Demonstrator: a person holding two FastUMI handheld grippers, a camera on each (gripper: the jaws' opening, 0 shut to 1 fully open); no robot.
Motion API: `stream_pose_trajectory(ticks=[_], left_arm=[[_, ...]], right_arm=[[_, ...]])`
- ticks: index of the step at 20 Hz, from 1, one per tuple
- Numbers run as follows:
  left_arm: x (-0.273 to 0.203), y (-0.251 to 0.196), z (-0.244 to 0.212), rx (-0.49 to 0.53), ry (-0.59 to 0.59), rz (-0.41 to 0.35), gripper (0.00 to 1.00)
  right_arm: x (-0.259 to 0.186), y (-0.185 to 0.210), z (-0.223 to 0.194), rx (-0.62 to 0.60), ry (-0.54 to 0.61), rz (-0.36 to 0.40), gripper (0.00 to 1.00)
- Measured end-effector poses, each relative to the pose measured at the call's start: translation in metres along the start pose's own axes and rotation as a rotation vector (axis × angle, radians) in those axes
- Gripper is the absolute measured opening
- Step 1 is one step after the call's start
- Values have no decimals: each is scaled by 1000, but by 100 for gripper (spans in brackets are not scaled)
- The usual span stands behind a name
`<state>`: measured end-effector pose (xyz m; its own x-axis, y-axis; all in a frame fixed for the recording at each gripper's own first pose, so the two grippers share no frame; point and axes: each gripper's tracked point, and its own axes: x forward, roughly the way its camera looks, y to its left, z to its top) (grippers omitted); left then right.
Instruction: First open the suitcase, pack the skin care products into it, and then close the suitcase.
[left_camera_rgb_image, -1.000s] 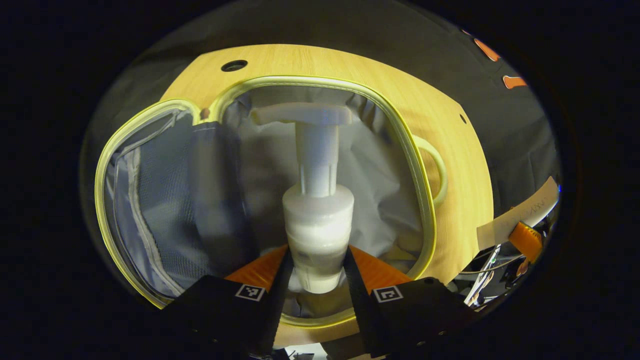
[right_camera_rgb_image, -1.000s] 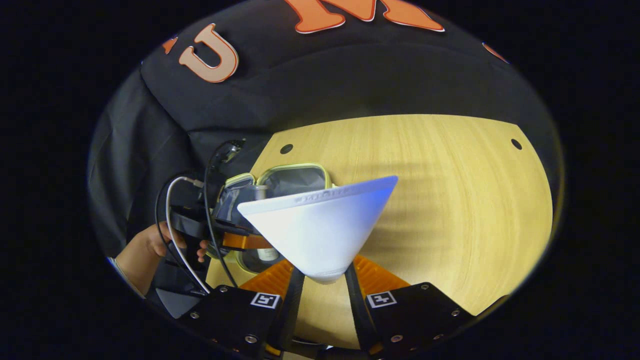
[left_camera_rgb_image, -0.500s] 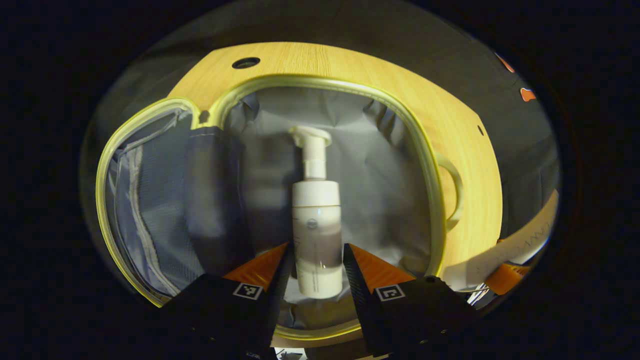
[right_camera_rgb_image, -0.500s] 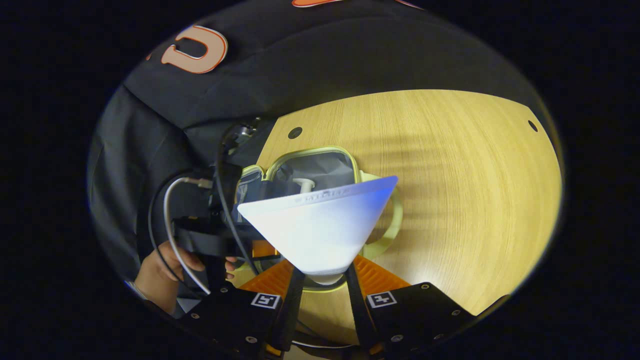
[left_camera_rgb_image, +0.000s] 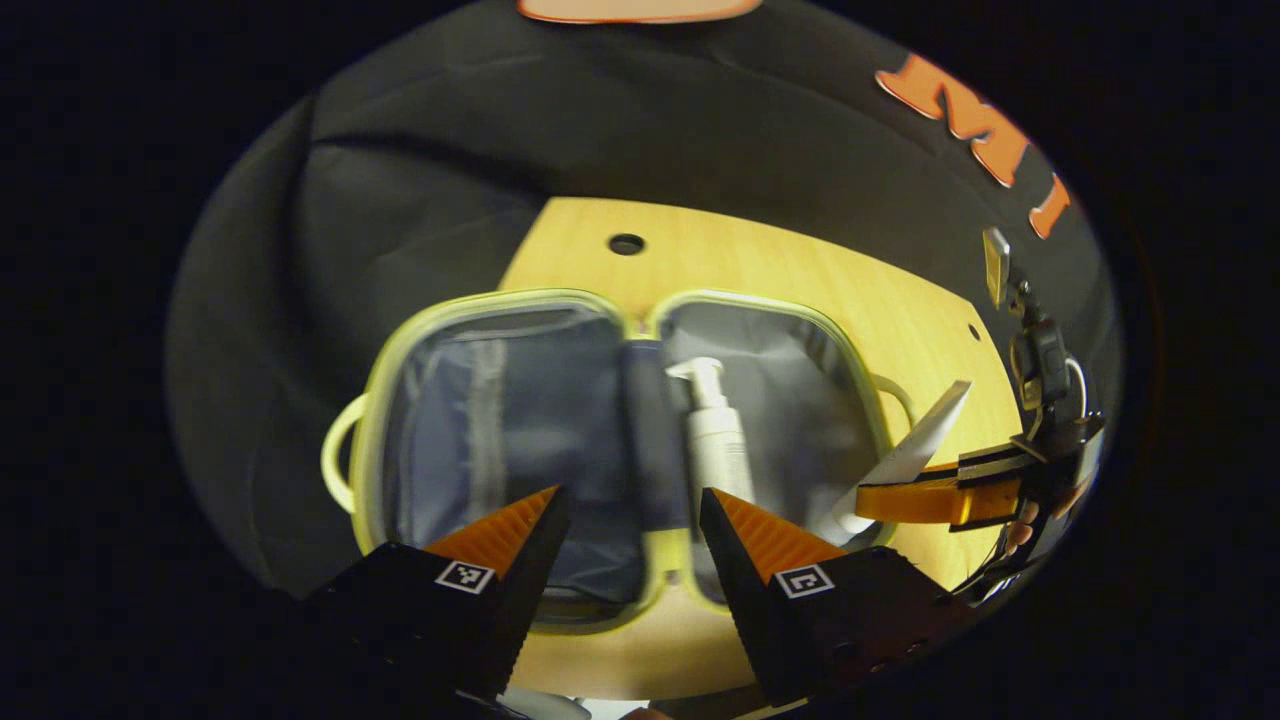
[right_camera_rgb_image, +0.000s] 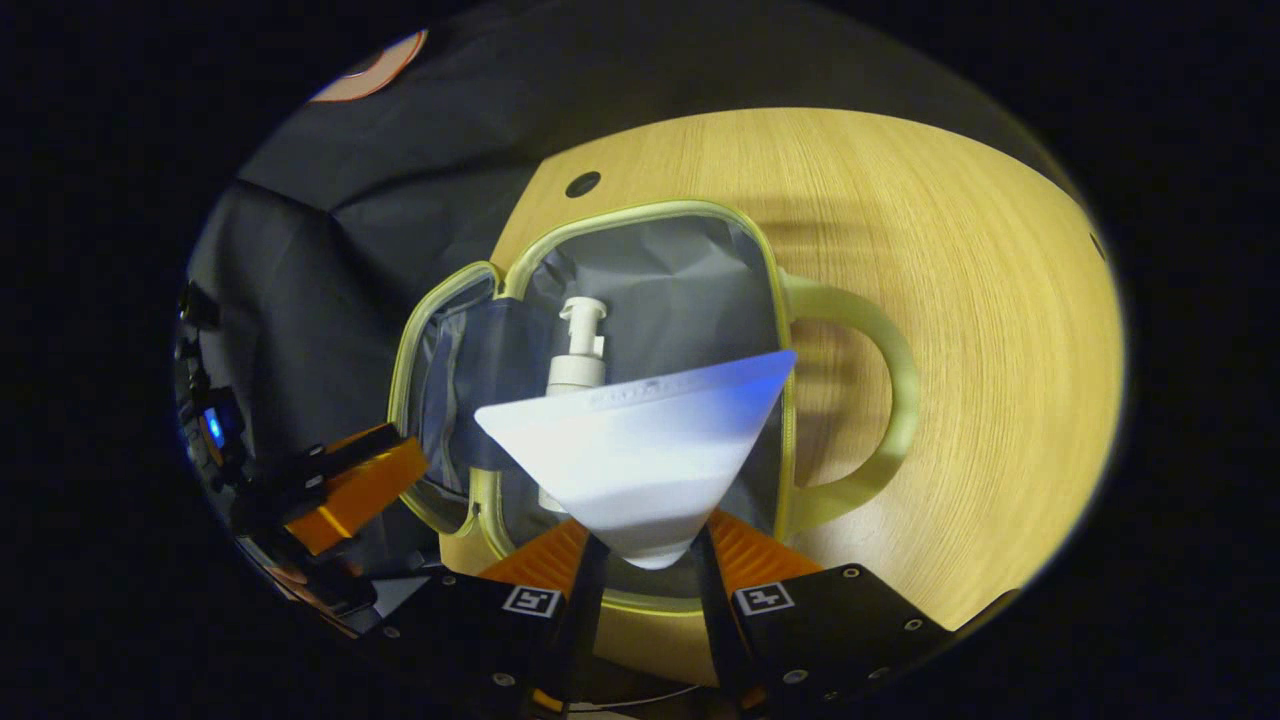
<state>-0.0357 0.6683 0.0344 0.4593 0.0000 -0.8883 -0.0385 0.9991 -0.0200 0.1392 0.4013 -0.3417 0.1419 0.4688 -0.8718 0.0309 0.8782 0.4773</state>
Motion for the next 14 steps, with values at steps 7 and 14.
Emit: stream_pose_trajectory(ticks=[7,14], left_arm=[[-69,132,-18,-213,-79,199,87],[-57,232,-44,-432,-117,301,92]], right_arm=[[35,-4,13,42,52,-89,49],[63,-7,28,136,72,-152,49]])
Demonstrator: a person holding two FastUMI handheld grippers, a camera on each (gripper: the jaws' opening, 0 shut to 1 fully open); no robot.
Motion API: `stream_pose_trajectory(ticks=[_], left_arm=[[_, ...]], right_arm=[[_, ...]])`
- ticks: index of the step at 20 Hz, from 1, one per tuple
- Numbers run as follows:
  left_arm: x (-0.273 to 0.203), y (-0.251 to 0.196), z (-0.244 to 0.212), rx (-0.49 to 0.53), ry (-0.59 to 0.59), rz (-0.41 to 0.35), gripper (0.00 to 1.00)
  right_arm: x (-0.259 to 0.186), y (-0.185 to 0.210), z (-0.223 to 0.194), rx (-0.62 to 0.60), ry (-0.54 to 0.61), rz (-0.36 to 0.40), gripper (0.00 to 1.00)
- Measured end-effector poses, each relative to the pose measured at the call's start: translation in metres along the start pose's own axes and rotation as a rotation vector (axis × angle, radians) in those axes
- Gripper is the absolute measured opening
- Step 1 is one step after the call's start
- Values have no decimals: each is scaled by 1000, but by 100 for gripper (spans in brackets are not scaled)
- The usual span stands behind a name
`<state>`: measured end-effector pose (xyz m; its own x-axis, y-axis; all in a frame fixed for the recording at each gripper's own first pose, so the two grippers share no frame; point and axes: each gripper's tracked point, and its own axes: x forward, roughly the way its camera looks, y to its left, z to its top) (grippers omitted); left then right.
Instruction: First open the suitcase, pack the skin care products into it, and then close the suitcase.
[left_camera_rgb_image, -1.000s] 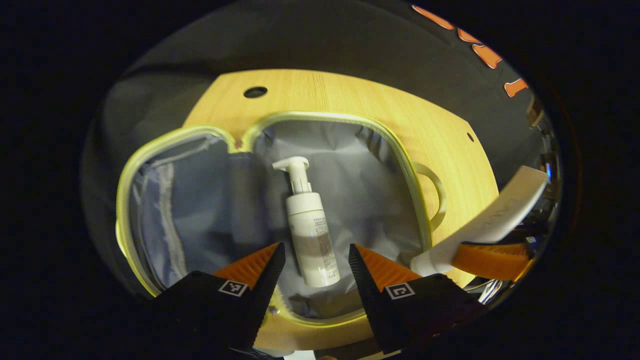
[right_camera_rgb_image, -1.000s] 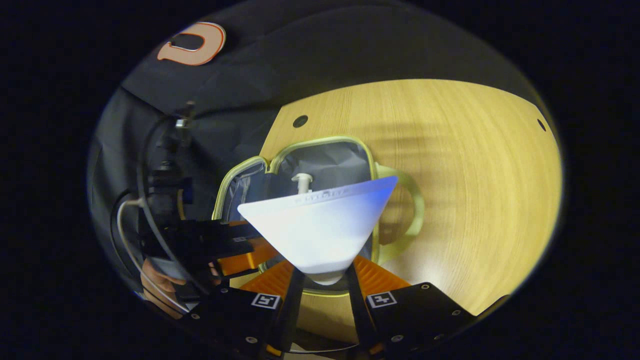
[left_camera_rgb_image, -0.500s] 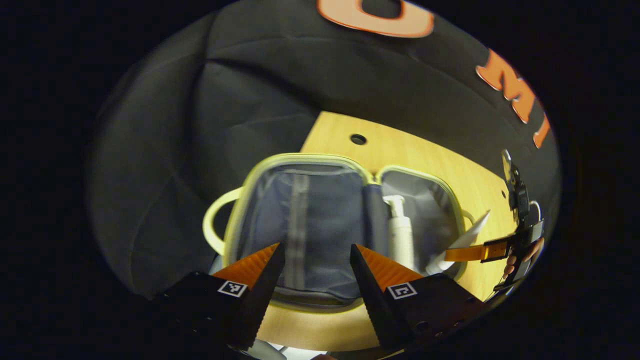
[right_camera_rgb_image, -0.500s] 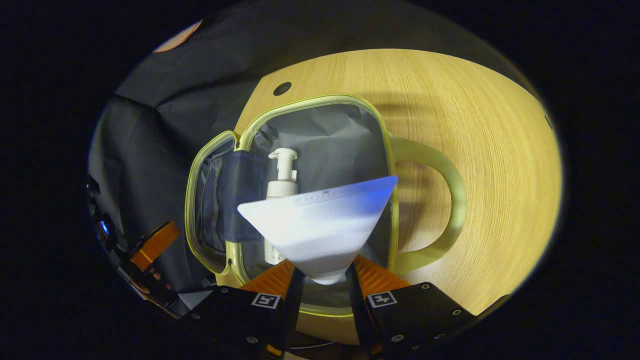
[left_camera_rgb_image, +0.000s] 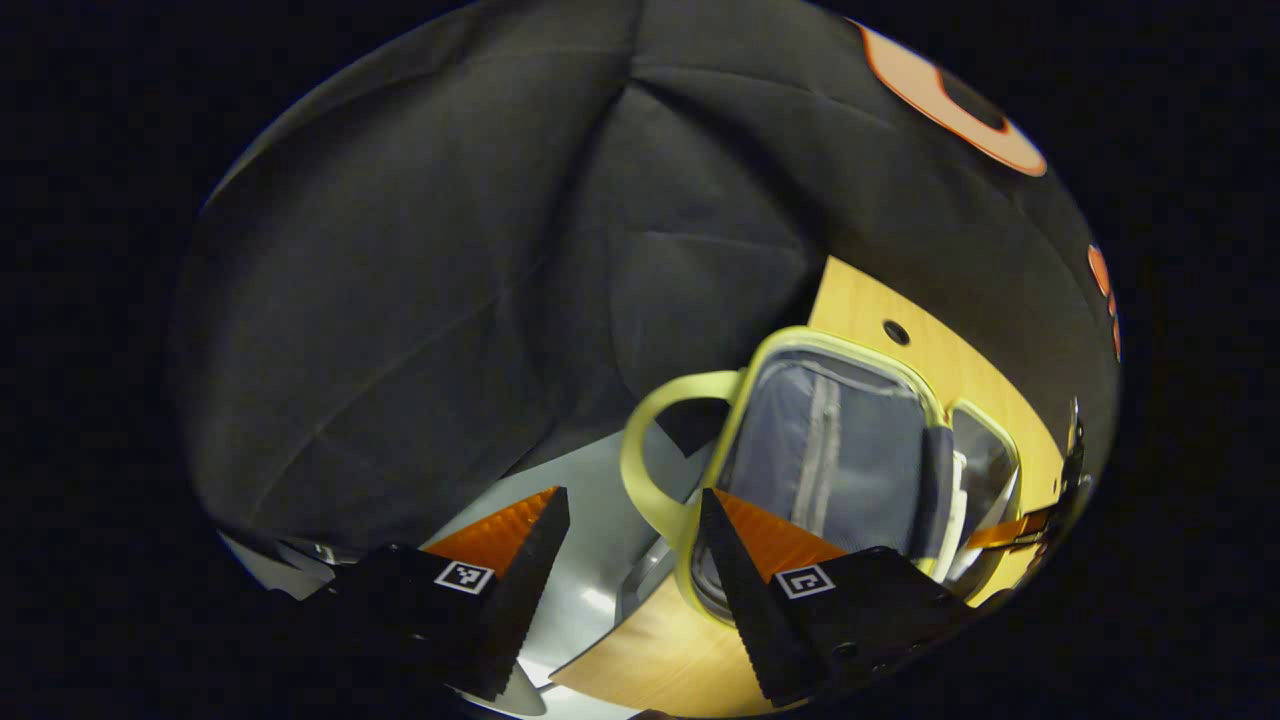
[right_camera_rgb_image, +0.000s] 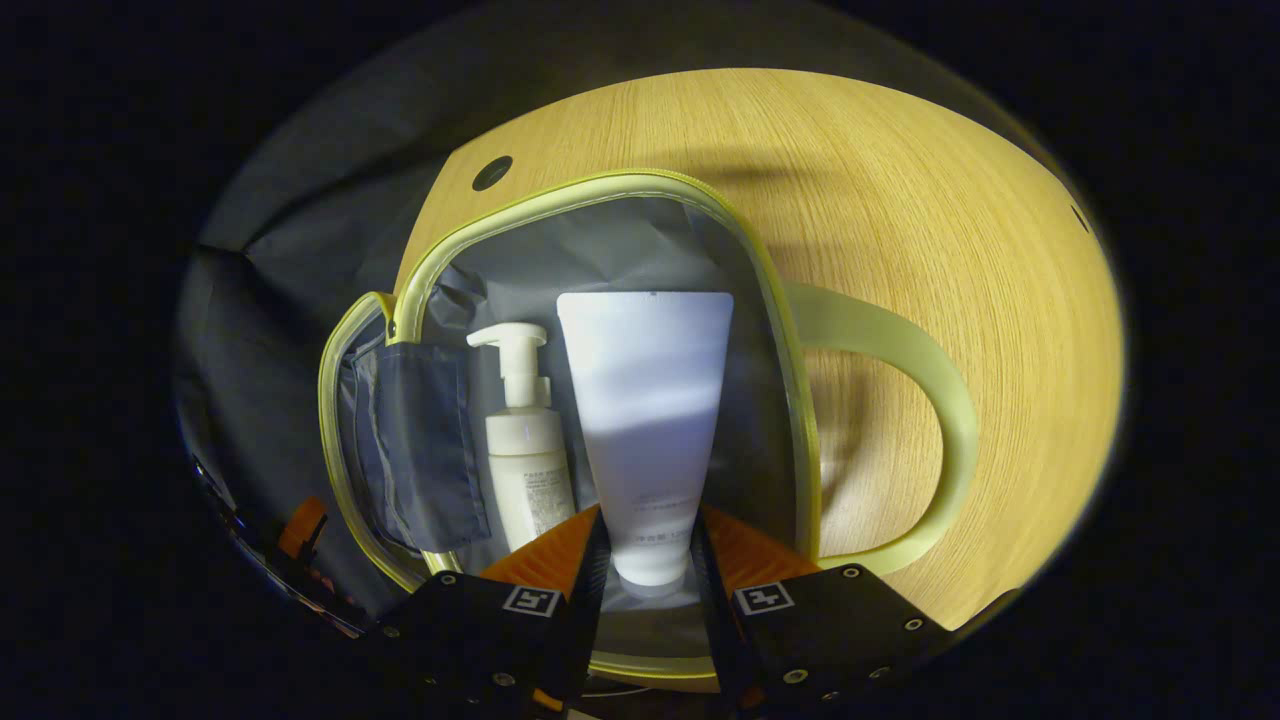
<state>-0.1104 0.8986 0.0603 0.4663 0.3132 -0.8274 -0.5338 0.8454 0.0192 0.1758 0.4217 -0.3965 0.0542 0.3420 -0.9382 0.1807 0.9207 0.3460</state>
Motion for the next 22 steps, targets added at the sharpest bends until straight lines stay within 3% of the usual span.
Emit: stream_pose_trajectory(ticks=[4,5,6,7,10,11,12,13,14,15,17,20,21,22], left_arm=[[45,7,2,-176,52,-43,87],[56,-4,-7,-210,100,-95,87],[63,-2,-13,-236,137,-86,87],[77,3,-14,-250,151,-85,82],[92,-3,-20,-321,211,-135,92],[98,-5,-26,-339,236,-154,81],[101,-12,-30,-359,263,-180,79],[104,-21,-31,-393,279,-217,65],[107,-27,-30,-413,281,-239,60],[110,-30,-30,-417,280,-257,45],[106,-30,-27,-402,275,-269,27],[94,-34,-8,-372,214,-313,26],[88,-33,-2,-355,189,-313,19],[82,-34,4,-334,172,-315,23]], right_arm=[[9,0,0,13,-3,-31,49],[8,1,3,16,-18,-27,55],[5,5,3,17,-30,-11,52],[0,9,6,11,-53,13,55],[-20,5,12,-8,-113,27,70],[-29,2,16,-13,-140,35,72],[-40,0,17,-14,-162,43,74],[-50,-2,16,-14,-179,55,75],[-60,-5,15,-15,-196,65,78],[-71,-9,15,-18,-220,71,80],[-98,-16,18,-23,-291,89,84],[-143,-23,31,-30,-441,126,94],[-157,-30,36,-36,-494,119,95],[-168,-37,39,-44,-547,108,96]])
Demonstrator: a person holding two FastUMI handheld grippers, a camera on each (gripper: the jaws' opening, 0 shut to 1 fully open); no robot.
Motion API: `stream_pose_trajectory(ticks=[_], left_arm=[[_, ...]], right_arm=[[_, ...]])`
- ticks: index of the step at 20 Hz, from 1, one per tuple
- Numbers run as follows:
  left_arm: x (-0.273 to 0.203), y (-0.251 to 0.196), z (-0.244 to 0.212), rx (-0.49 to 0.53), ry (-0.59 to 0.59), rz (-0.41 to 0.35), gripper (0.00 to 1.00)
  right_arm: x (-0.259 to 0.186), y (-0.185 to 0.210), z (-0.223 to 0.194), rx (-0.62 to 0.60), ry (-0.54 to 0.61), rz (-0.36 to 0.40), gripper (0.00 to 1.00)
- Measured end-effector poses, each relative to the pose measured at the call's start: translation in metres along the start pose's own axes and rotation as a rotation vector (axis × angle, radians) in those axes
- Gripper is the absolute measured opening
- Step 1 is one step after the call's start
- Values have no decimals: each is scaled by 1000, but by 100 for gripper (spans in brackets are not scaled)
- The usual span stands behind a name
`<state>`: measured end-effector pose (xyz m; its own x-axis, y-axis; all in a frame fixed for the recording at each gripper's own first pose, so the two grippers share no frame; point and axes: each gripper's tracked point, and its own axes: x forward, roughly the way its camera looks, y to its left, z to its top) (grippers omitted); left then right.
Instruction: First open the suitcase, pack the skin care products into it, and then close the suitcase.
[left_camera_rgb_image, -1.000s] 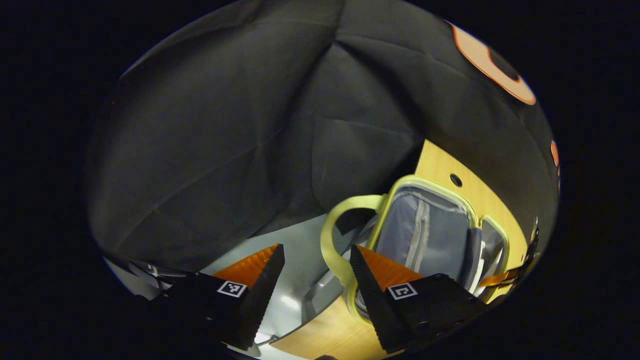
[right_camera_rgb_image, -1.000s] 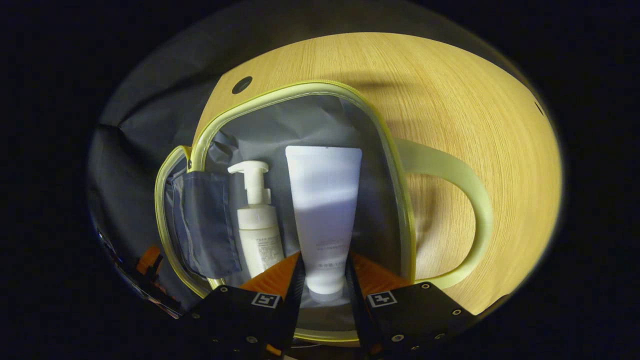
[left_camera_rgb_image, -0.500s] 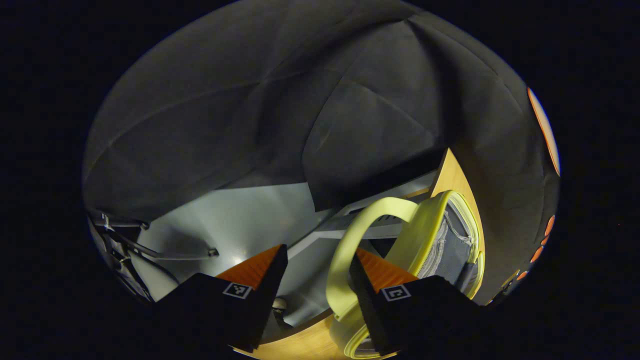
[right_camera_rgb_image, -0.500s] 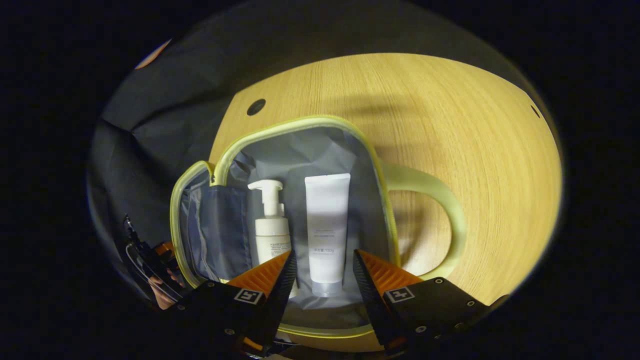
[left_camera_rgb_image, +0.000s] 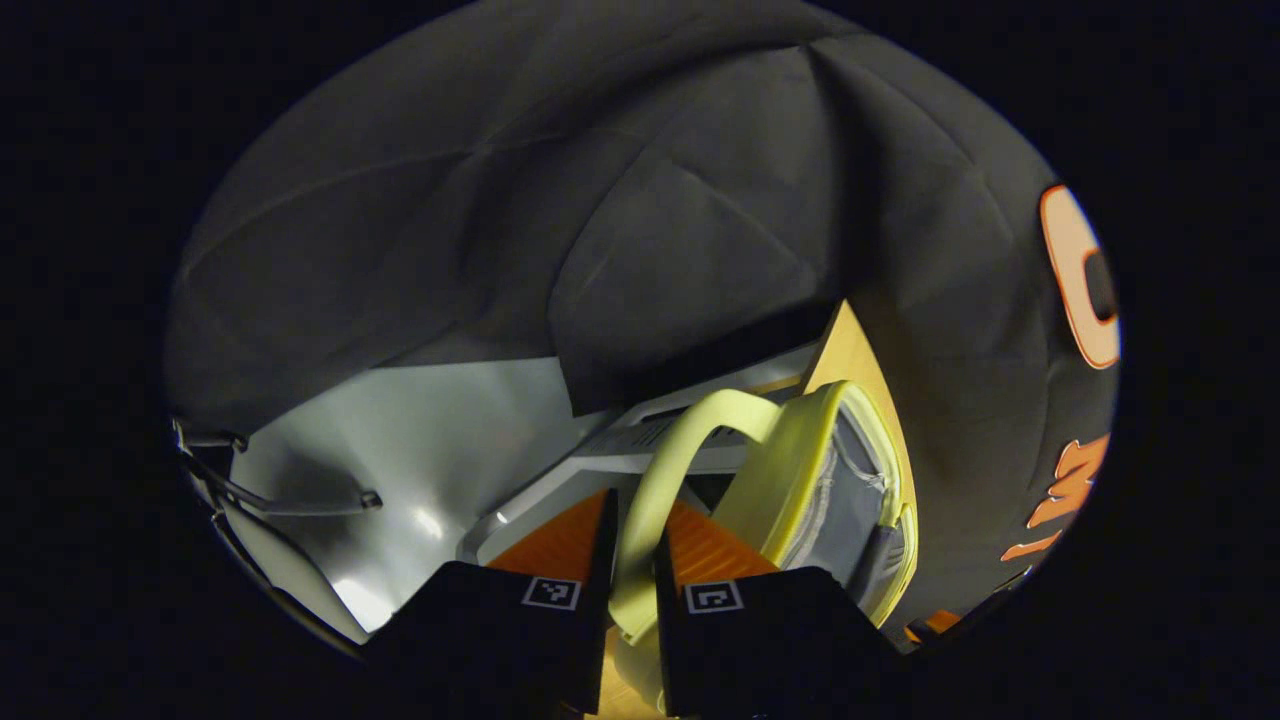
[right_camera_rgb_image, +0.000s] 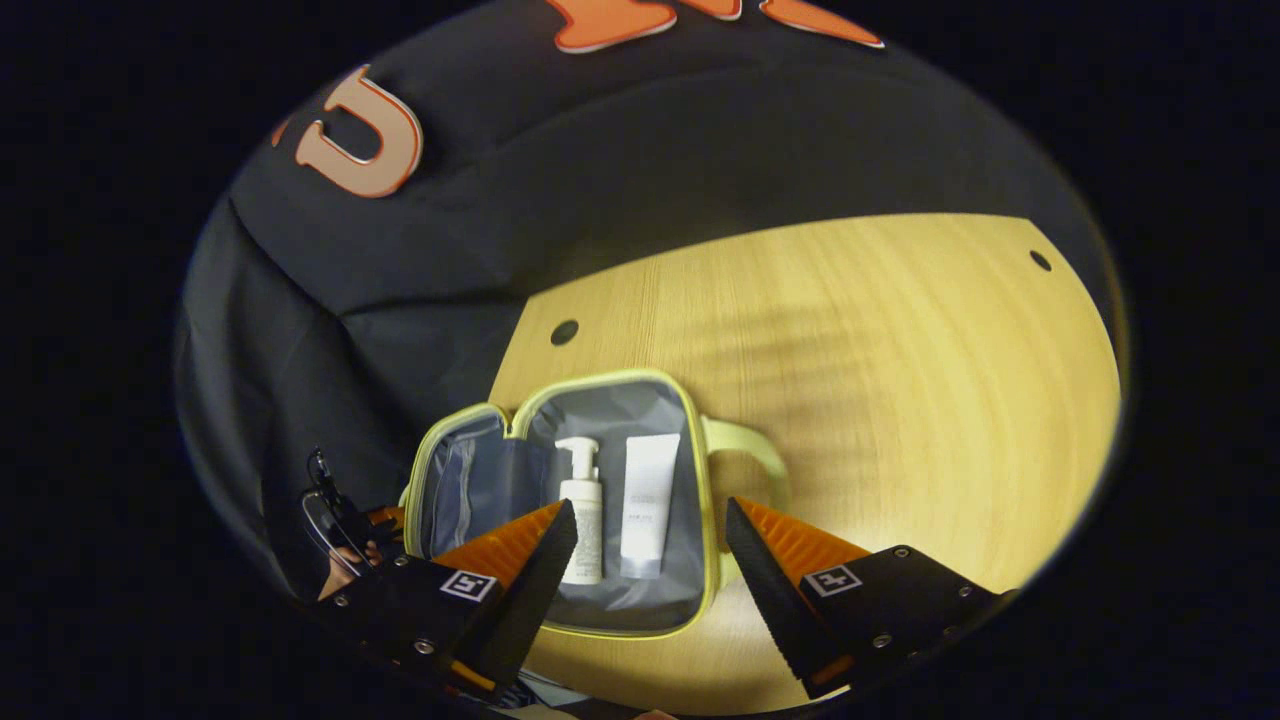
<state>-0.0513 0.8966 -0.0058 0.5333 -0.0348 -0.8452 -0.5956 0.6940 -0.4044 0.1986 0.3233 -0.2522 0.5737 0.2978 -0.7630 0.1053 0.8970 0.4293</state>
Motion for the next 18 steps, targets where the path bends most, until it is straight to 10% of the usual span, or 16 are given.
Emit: stream_pose_trajectory(ticks=[18], left_arm=[[-212,-185,15,557,-414,-38,22]], right_arm=[[-150,-116,88,-64,-454,-123,96]])
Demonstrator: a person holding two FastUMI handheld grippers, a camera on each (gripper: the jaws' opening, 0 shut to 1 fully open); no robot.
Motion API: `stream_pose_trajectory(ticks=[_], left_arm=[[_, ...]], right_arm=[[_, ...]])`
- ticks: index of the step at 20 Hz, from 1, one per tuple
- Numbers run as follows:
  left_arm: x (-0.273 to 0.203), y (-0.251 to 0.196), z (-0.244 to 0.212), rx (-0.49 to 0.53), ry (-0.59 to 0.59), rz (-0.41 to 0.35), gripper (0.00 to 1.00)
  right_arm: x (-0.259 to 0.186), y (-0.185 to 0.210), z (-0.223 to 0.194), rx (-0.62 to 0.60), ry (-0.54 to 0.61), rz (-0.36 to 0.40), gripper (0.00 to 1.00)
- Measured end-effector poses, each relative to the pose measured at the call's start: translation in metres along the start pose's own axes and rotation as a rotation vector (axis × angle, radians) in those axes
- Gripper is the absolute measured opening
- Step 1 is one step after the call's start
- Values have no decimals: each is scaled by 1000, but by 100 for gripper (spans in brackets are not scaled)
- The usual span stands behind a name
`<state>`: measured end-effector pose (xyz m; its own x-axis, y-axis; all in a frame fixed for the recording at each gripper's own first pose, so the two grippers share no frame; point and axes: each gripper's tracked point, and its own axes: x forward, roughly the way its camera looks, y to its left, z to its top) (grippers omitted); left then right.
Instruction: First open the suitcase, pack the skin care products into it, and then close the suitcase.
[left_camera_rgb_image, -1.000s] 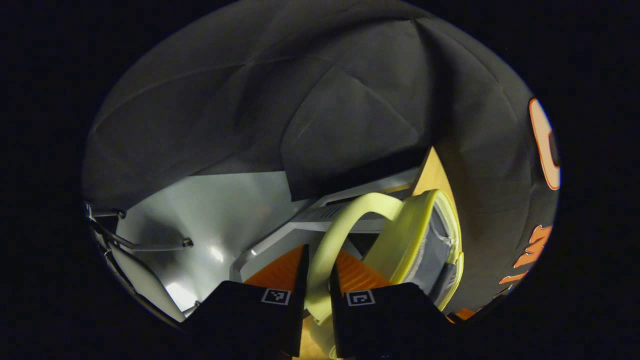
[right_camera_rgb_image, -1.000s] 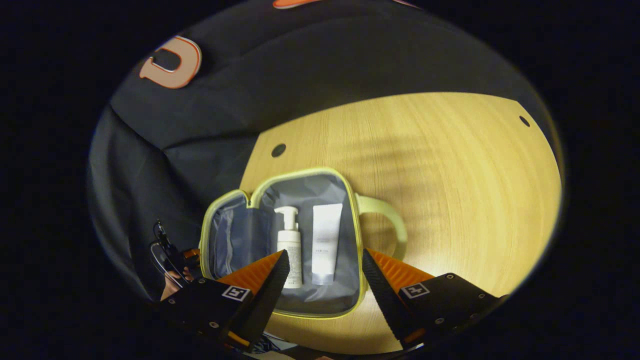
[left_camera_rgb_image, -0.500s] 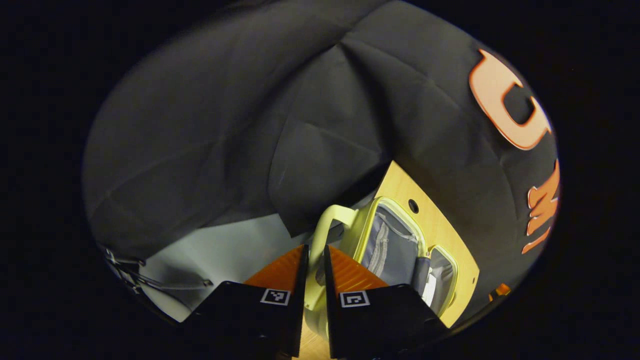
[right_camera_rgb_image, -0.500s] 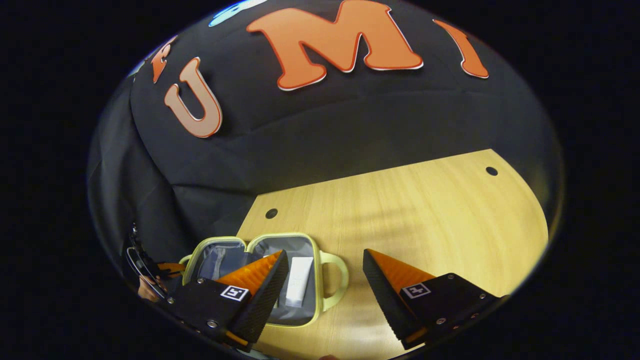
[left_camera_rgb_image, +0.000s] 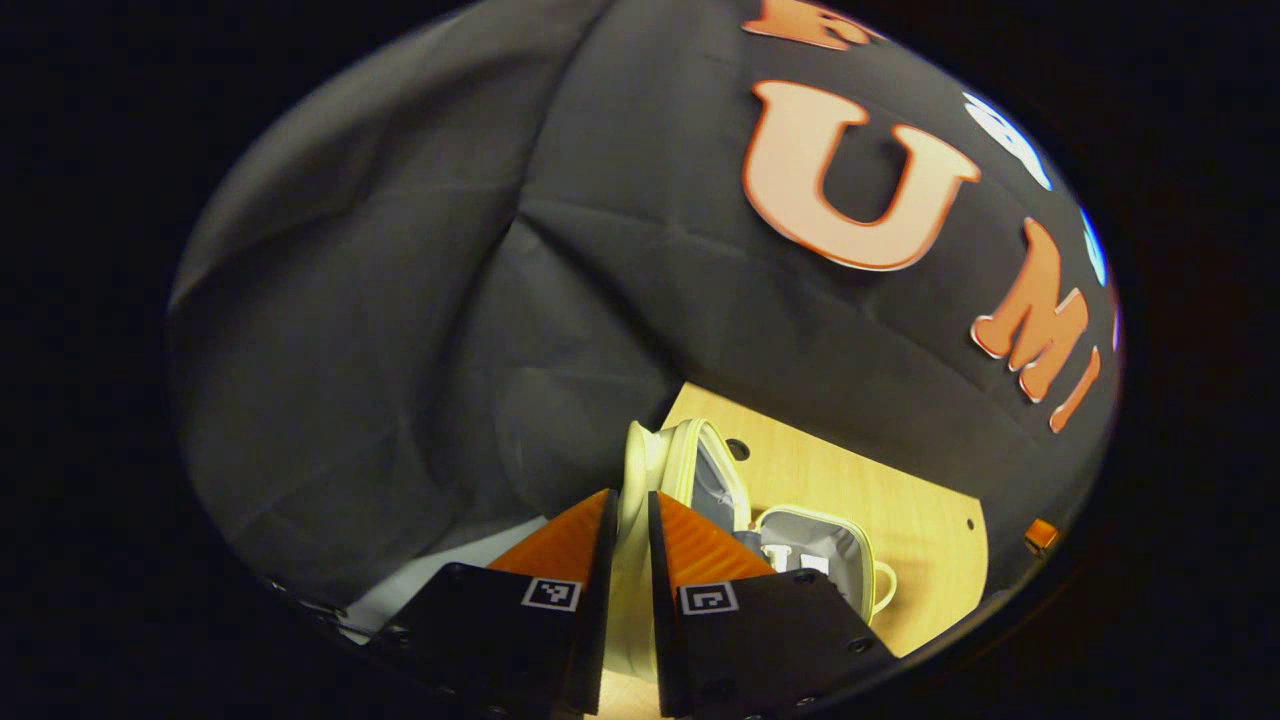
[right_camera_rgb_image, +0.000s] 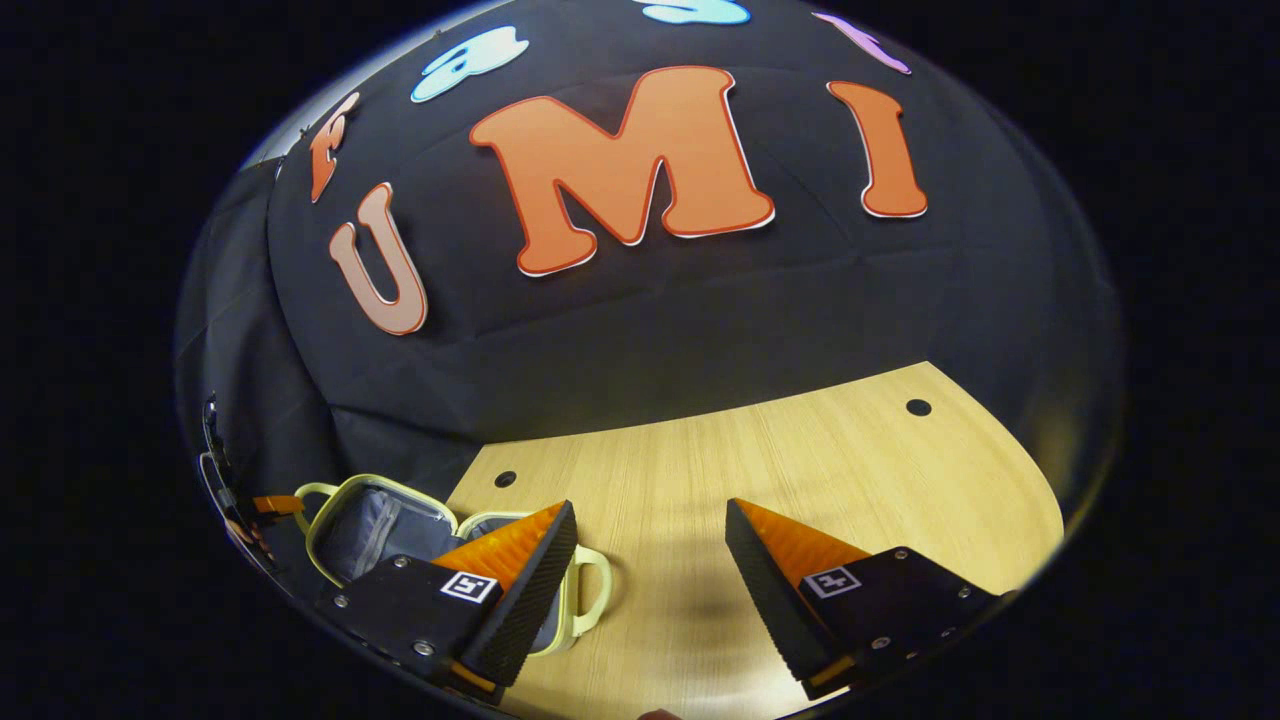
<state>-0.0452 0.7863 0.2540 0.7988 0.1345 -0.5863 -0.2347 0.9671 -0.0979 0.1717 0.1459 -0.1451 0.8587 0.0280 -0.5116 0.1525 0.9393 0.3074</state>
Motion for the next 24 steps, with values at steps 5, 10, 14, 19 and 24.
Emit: stream_pose_trajectory(ticks=[5,10,14,19,24], left_arm=[[-19,-79,8,144,-55,-26,22],[-34,-155,2,271,-79,-71,22],[-32,-219,-22,339,-54,-145,26],[-24,-288,-62,480,-9,-190,27],[11,-360,-143,655,84,-256,20]], right_arm=[[-15,-39,5,26,-18,3,96],[-25,-71,4,51,-16,8,96],[-31,-95,6,73,-21,6,96],[-41,-130,7,102,-32,-17,96],[-53,-169,-3,146,-30,-61,96]])
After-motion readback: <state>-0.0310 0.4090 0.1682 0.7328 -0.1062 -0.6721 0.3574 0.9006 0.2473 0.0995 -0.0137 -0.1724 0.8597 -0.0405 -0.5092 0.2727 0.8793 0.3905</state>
